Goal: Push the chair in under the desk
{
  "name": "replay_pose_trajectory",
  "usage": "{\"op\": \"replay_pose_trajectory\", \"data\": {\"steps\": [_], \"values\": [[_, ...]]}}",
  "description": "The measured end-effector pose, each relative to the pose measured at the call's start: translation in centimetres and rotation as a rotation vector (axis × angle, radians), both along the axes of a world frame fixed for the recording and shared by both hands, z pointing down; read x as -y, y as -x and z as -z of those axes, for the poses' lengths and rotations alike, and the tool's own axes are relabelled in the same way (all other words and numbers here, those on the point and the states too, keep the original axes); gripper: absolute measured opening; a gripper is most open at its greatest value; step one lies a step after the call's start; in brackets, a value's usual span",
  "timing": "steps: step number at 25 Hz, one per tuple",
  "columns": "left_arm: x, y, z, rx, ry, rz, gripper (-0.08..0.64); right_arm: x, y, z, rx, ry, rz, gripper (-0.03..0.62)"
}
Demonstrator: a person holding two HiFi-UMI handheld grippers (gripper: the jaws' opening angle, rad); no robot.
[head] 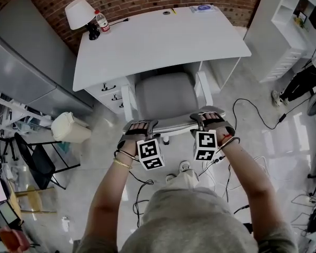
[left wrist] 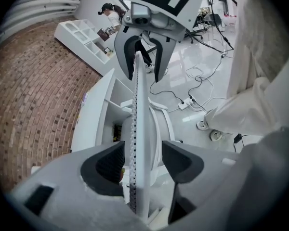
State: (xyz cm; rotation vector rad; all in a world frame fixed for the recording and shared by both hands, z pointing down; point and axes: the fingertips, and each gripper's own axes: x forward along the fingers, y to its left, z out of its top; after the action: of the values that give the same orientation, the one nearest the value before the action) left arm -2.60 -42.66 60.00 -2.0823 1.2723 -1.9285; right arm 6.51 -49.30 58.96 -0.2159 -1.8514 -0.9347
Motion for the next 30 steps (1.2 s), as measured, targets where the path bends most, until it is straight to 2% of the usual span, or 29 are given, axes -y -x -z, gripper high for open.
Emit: {"op": "replay_pose_trajectory", "data": {"steps": [3, 6, 14, 19, 22, 23, 28, 30], "values": [[-0.3, -0.8, 1.0, 0.004, -0.035, -0.003, 0.235, -0.4, -0.7, 1.1, 0.031, -0.022, -0.019, 0.206], [-0.6, -1.7, 2.1, -0.022, -0.063, 0.004, 0.235, -0.7, -1.2, 2.2, 0.059, -0.029, -0.044, 0.206], [-1.7, -3.5, 4.7, -0.125, -0.15, 0.107, 0.235, -1.7, -1.8, 4.5, 0.165, -0.007, -0.138, 0.206], [-2.8, -4.3, 6.0, -0.295, -0.209, 0.222, 0.228, -3.8, -1.4, 6.3, 0.274, 0.127, -0.237, 0.206], [-3.3, -4.5, 6.9, -0.387, -0.25, 0.29, 0.204, -4.8, -1.1, 7.6, 0.334, 0.164, -0.268, 0.202], [-3.5, -4.6, 7.1, -0.411, -0.263, 0.311, 0.195, -5.0, -1.0, 8.1, 0.356, 0.17, -0.279, 0.192], [-4.2, -5.1, 8.8, -0.545, -0.35, 0.41, 0.098, -5.8, -1.4, 10.3, 0.497, 0.22, -0.364, 0.055], [-4.6, -5.5, 9.6, -0.615, -0.39, 0.45, 0.058, -6.3, -1.6, 10.9, 0.541, 0.27, -0.405, 0.035]]}}
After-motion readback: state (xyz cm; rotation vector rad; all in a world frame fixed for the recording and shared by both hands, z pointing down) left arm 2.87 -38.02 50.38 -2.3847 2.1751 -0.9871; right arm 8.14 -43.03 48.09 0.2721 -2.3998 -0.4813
